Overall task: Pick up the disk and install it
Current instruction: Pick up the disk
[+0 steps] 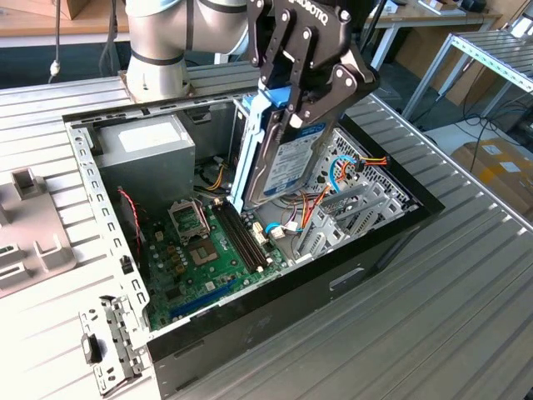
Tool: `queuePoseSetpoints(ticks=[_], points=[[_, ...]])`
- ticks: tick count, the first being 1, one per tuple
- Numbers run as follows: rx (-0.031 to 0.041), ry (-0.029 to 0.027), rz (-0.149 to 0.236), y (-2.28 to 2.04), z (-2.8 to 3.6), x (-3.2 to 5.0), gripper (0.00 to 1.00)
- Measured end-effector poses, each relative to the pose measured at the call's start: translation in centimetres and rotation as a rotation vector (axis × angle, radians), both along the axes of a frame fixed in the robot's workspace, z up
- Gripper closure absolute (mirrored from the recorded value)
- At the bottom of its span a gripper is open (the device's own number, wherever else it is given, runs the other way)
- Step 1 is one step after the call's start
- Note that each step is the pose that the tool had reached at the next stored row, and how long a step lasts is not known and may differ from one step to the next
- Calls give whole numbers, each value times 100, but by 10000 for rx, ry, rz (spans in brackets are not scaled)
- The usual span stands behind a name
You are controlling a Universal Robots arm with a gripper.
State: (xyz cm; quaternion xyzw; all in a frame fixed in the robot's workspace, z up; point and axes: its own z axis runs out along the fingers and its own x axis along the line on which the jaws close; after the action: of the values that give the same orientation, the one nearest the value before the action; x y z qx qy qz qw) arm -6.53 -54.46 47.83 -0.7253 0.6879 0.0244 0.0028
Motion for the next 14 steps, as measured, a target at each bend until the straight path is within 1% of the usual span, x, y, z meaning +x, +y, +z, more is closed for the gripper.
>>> queuePoseSetpoints(ticks=[14], points=[[0, 2, 0, -123, -11, 136, 63]])
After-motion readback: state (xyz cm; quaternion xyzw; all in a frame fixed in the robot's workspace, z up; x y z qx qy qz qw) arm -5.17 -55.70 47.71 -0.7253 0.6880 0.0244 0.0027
